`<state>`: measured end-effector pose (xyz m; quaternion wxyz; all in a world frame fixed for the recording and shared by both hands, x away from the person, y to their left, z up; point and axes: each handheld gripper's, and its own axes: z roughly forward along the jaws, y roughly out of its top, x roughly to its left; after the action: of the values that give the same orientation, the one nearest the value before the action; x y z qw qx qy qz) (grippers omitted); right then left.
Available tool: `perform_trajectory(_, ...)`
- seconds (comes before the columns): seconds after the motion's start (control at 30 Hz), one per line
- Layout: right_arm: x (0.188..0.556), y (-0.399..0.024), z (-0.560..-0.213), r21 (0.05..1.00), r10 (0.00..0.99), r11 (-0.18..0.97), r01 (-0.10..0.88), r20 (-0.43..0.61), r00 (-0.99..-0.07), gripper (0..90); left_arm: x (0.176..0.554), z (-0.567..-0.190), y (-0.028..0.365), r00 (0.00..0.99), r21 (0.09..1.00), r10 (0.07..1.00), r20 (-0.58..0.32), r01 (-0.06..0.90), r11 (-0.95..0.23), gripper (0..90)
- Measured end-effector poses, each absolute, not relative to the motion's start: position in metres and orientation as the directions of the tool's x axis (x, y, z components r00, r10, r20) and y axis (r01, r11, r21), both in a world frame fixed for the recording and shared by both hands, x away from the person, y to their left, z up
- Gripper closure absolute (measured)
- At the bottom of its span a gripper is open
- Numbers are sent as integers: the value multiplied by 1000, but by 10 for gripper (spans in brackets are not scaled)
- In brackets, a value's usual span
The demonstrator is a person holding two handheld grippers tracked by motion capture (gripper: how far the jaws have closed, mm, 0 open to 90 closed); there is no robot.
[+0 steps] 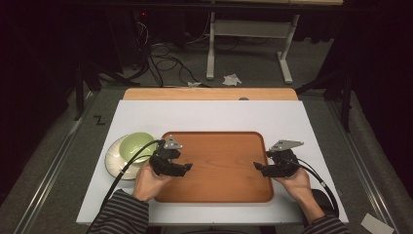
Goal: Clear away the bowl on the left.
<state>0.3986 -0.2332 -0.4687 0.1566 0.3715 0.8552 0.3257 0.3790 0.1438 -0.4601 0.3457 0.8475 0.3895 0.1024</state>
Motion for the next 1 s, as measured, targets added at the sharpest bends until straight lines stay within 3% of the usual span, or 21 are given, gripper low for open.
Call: perform_trajectory(1.0,401,-229,-470,669,721,516,535,-2,-693,335,376,-446,161,637,719,763,-107,580,-383,340)
